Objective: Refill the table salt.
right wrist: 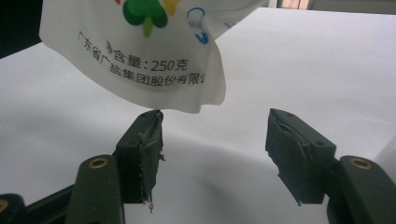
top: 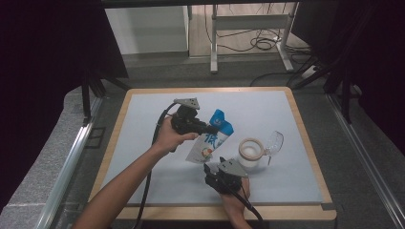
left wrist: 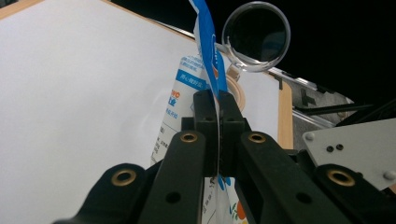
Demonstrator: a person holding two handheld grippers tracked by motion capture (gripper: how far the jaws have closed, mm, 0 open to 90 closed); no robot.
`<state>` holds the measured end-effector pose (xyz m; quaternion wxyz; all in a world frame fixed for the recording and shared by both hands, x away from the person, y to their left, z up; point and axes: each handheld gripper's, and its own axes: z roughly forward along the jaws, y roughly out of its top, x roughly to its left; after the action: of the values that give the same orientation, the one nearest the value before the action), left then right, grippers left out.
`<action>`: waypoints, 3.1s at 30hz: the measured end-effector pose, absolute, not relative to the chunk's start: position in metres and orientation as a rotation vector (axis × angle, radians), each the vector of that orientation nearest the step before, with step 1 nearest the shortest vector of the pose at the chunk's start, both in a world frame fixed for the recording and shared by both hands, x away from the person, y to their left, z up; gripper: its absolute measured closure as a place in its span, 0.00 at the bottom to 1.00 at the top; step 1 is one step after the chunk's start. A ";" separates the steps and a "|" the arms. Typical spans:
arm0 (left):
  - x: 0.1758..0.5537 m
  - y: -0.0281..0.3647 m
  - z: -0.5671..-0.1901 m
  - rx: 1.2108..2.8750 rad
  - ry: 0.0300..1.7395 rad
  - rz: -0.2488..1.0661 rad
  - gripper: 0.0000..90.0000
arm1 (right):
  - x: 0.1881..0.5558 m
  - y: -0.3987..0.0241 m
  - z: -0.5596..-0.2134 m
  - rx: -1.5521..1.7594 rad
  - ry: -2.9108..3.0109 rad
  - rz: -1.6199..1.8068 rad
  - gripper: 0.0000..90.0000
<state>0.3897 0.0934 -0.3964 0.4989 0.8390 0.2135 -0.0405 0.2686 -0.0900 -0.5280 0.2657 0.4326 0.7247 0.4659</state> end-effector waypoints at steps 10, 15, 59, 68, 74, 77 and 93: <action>0.396 0.116 -0.408 2.007 0.598 -0.053 1.00 | 0.269 -0.096 -0.522 1.168 1.923 1.283 0.42; 0.401 0.130 -0.414 1.984 0.645 -0.021 1.00 | 0.268 -0.094 -0.523 1.165 1.933 1.288 0.42; 0.419 0.240 -0.469 1.759 0.959 0.291 1.00 | 0.270 -0.093 -0.526 1.152 1.953 1.293 0.42; 0.396 0.239 -0.472 1.777 0.944 0.376 0.99 | 0.269 -0.094 -0.523 1.156 1.938 1.306 0.41; 0.390 0.249 -0.477 1.735 0.973 0.369 0.99 | 0.269 -0.096 -0.522 1.159 1.933 1.307 0.41; 0.388 0.252 -0.478 1.719 0.974 0.360 0.98 | 0.269 -0.096 -0.522 1.155 1.934 1.307 0.41; 0.389 0.246 -0.478 1.723 0.942 0.376 0.94 | 0.269 -0.099 -0.520 1.157 1.918 1.321 0.41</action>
<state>0.3890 0.2461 -0.4782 0.5405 0.7249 0.3966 0.1584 0.2689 -0.0989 -0.5195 0.2672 0.4287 0.7108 0.4895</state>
